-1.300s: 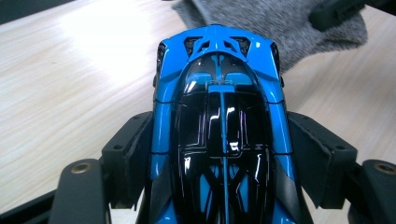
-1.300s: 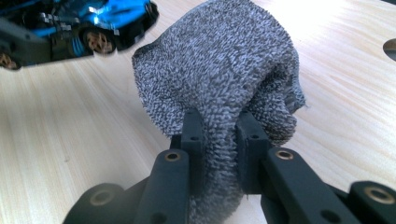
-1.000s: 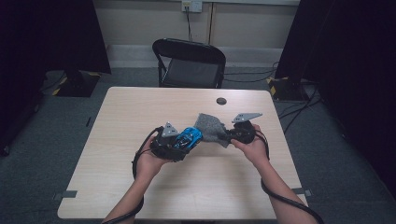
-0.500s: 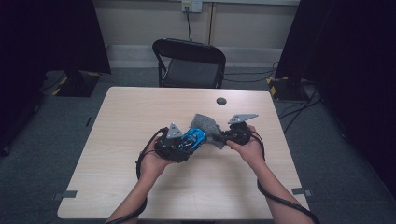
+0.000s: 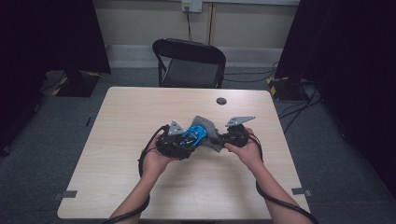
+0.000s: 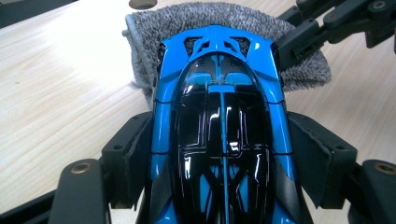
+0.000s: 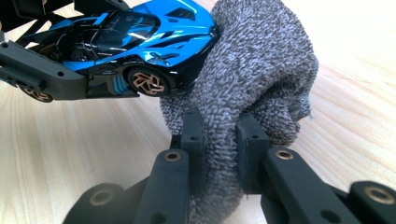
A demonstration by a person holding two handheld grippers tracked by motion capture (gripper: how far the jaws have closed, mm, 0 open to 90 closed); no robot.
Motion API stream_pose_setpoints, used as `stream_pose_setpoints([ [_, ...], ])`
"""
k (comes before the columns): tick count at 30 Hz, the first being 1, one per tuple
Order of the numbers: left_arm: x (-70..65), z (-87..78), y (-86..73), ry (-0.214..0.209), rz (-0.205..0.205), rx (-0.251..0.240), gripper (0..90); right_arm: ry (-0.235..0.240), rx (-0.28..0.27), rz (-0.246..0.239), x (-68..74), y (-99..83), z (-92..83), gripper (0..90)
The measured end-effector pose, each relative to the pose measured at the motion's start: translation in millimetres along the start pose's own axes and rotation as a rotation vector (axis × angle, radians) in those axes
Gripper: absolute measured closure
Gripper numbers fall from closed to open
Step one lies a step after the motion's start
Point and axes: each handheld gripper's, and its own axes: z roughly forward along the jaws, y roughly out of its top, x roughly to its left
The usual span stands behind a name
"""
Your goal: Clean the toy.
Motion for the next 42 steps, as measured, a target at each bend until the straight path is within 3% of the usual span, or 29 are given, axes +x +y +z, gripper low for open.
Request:
stream_pose_setpoints([
  [5,-3.0,-0.1,5.3,0.005,0.015,-0.01,28.0,0.013,0.005,0.0,1.3,-0.7,0.9,76.6],
  [16,-3.3,7.4,16.2,-0.002,0.01,-0.009,28.0,0.06,0.029,-0.072,19.4,2.4,10.6,76.6],
  [20,-1.6,9.4,17.7,0.0,0.0,-0.01,28.0,0.064,0.026,-0.076,21.3,3.1,11.2,76.6],
  [33,7.9,15.9,25.2,0.031,-0.023,-0.016,27.9,0.102,0.036,-0.112,34.2,4.5,17.3,76.6],
  [42,17.6,19.5,26.8,0.062,-0.052,-0.031,27.9,0.159,0.052,-0.16,49.3,3.5,26.2,76.6],
])
